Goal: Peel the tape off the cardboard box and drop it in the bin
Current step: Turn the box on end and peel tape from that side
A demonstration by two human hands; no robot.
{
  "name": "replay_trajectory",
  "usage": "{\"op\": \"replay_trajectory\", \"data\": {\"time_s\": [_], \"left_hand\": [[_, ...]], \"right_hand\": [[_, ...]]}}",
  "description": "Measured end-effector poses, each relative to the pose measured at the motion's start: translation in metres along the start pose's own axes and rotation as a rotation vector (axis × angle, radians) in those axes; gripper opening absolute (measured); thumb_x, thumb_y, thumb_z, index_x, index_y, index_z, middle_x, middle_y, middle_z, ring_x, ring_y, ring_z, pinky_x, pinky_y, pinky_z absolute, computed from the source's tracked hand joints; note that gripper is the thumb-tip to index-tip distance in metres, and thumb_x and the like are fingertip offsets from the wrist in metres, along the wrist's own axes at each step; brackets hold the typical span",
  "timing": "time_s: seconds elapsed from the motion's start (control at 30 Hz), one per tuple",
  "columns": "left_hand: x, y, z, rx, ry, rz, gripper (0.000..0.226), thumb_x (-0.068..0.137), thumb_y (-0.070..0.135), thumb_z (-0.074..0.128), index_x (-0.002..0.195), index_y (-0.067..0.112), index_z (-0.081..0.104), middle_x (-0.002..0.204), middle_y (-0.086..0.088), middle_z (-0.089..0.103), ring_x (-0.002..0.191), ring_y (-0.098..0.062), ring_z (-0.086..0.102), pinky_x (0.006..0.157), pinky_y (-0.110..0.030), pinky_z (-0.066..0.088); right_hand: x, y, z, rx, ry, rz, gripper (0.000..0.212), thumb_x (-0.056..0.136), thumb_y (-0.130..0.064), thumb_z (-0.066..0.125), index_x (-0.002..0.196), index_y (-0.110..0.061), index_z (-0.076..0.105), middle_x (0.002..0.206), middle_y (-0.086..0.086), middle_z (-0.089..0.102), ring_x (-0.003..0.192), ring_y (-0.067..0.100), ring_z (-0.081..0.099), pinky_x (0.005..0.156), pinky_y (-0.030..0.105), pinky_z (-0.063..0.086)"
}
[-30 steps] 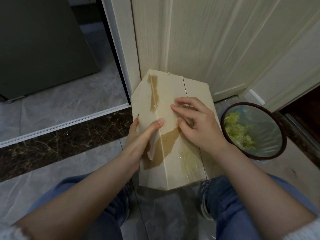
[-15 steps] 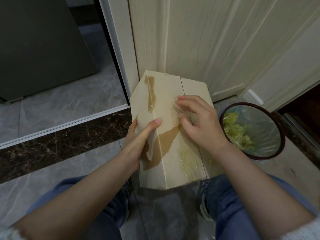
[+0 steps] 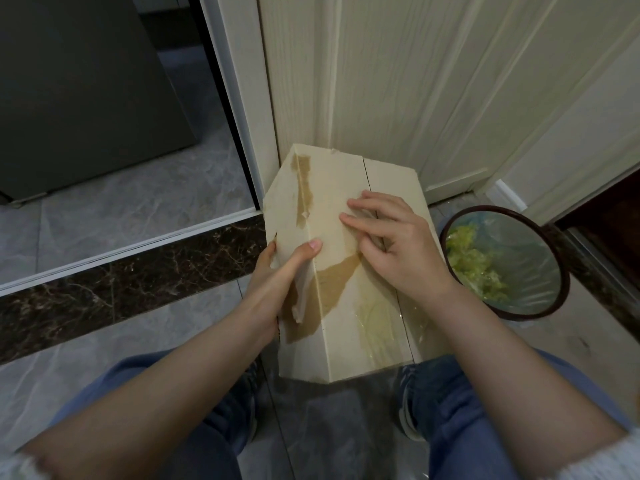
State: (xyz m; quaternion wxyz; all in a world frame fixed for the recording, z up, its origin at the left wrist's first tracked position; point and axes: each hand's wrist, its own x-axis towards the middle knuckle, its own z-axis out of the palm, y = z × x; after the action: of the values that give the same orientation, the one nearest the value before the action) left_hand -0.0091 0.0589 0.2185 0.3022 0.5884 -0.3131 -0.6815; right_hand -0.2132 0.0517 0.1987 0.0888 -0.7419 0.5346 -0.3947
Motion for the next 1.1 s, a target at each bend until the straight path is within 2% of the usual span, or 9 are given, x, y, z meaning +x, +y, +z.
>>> {"op": "replay_trajectory", "data": {"time_s": [0.13, 0.2, 0.3, 0.4, 0.53, 0.67, 0.83, 1.0, 1.1], "left_hand": [[-0.0005, -0.0006, -0.0013, 0.033, 0.001, -0.021, 0.113, 0.055, 0.066, 0.076, 0.156, 0.037, 0.034, 0.134, 0.009, 0.054, 0.119, -0.020, 0.053, 0.111, -0.051, 0.041], [-0.0005, 0.0013, -0.0014, 0.029, -0.006, -0.029, 0.112, 0.053, 0.067, 0.075, 0.154, 0.038, 0.036, 0.138, 0.007, 0.054, 0.122, -0.023, 0.053, 0.112, -0.054, 0.039], [0.0002, 0.0032, -0.0017, 0.018, -0.012, -0.002, 0.111, 0.054, 0.066, 0.076, 0.154, 0.037, 0.036, 0.135, 0.009, 0.057, 0.114, -0.015, 0.056, 0.107, -0.048, 0.043], [0.0018, 0.0029, -0.0018, 0.025, -0.004, 0.015, 0.116, 0.054, 0.067, 0.085, 0.155, 0.037, 0.035, 0.132, 0.012, 0.058, 0.112, -0.011, 0.056, 0.106, -0.046, 0.044], [0.0018, 0.0017, -0.0025, 0.013, 0.014, 0.017, 0.123, 0.052, 0.067, 0.082, 0.158, 0.035, 0.028, 0.137, 0.011, 0.052, 0.117, -0.015, 0.052, 0.102, -0.043, 0.041], [0.0015, 0.0004, -0.0024, 0.012, -0.005, 0.021, 0.121, 0.055, 0.066, 0.086, 0.158, 0.036, 0.030, 0.130, 0.014, 0.056, 0.107, -0.006, 0.054, 0.097, -0.042, 0.044], [0.0011, -0.0002, -0.0011, 0.042, 0.004, 0.034, 0.129, 0.051, 0.066, 0.083, 0.160, 0.036, 0.023, 0.138, 0.011, 0.048, 0.117, -0.016, 0.048, 0.094, -0.039, 0.038], [0.0021, -0.0029, -0.0021, 0.044, -0.016, 0.056, 0.122, 0.056, 0.057, 0.079, 0.161, 0.032, 0.022, 0.133, 0.011, 0.047, 0.113, -0.012, 0.047, 0.091, -0.035, 0.036], [0.0035, -0.0044, -0.0024, 0.052, -0.012, 0.044, 0.125, 0.053, 0.058, 0.080, 0.161, 0.032, 0.023, 0.140, 0.007, 0.049, 0.115, -0.014, 0.048, 0.094, -0.036, 0.037]], "right_hand": [[0.0035, -0.0072, -0.0049, 0.085, 0.102, -0.014, 0.016, 0.085, -0.005, 0.076, 0.101, -0.010, 0.079, 0.113, 0.003, 0.073, 0.117, 0.020, 0.062, 0.100, 0.039, 0.050], [0.0038, -0.0093, -0.0074, 0.082, 0.103, 0.011, 0.021, 0.087, -0.006, 0.074, 0.108, -0.008, 0.077, 0.116, 0.001, 0.072, 0.117, 0.017, 0.062, 0.103, 0.036, 0.048], [0.0035, -0.0086, -0.0071, 0.025, -0.015, 0.052, 0.036, 0.092, -0.010, 0.069, 0.128, -0.010, 0.067, 0.128, -0.001, 0.065, 0.125, 0.015, 0.055, 0.109, 0.032, 0.042], [0.0009, -0.0074, -0.0034, -0.002, -0.051, 0.041, 0.035, 0.096, -0.013, 0.064, 0.131, -0.011, 0.065, 0.132, 0.000, 0.062, 0.126, 0.015, 0.052, 0.110, 0.032, 0.041], [0.0020, -0.0056, -0.0028, 0.015, -0.018, 0.017, 0.029, 0.094, -0.013, 0.068, 0.123, -0.013, 0.071, 0.127, 0.002, 0.065, 0.120, 0.017, 0.056, 0.104, 0.036, 0.046], [0.0037, -0.0048, -0.0058, 0.026, 0.025, 0.009, 0.022, 0.090, -0.014, 0.073, 0.112, -0.013, 0.076, 0.117, 0.000, 0.069, 0.112, 0.018, 0.060, 0.096, 0.038, 0.050], [0.0047, -0.0036, -0.0077, 0.008, 0.060, 0.004, 0.011, 0.088, -0.014, 0.076, 0.099, -0.012, 0.079, 0.104, -0.001, 0.071, 0.103, 0.017, 0.063, 0.089, 0.037, 0.051], [0.0001, -0.0002, -0.0053, -0.102, 0.023, -0.080, 0.007, 0.091, -0.014, 0.072, 0.096, -0.010, 0.076, 0.098, 0.001, 0.070, 0.095, 0.019, 0.063, 0.083, 0.038, 0.050], [-0.0009, -0.0026, -0.0041, -0.229, 0.015, -0.113, 0.005, 0.091, -0.013, 0.069, 0.094, -0.011, 0.073, 0.096, 0.000, 0.068, 0.092, 0.020, 0.062, 0.079, 0.039, 0.048]]}}
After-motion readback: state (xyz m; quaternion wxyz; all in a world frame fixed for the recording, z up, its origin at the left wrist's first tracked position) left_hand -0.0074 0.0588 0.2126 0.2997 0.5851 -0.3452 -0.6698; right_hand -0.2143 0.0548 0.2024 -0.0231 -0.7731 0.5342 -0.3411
